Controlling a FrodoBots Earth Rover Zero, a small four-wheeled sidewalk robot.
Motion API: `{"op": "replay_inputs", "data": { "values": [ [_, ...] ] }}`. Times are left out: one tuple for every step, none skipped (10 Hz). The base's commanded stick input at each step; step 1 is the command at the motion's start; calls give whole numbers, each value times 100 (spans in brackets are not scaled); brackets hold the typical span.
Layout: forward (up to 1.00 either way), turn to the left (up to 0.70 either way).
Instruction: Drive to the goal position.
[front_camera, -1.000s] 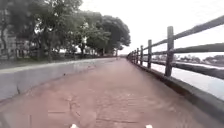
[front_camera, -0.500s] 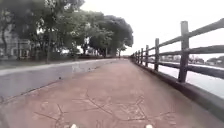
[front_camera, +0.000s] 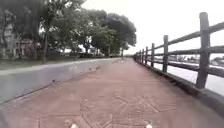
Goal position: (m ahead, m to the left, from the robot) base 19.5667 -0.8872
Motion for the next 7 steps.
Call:
{"op": "replay_inputs", "data": {
  "values": [
    [100, -40],
    [100, -40],
    [100, -40],
    [100, -40],
    [100, -40],
    [100, -35],
    [100, -22]
  ]
}}
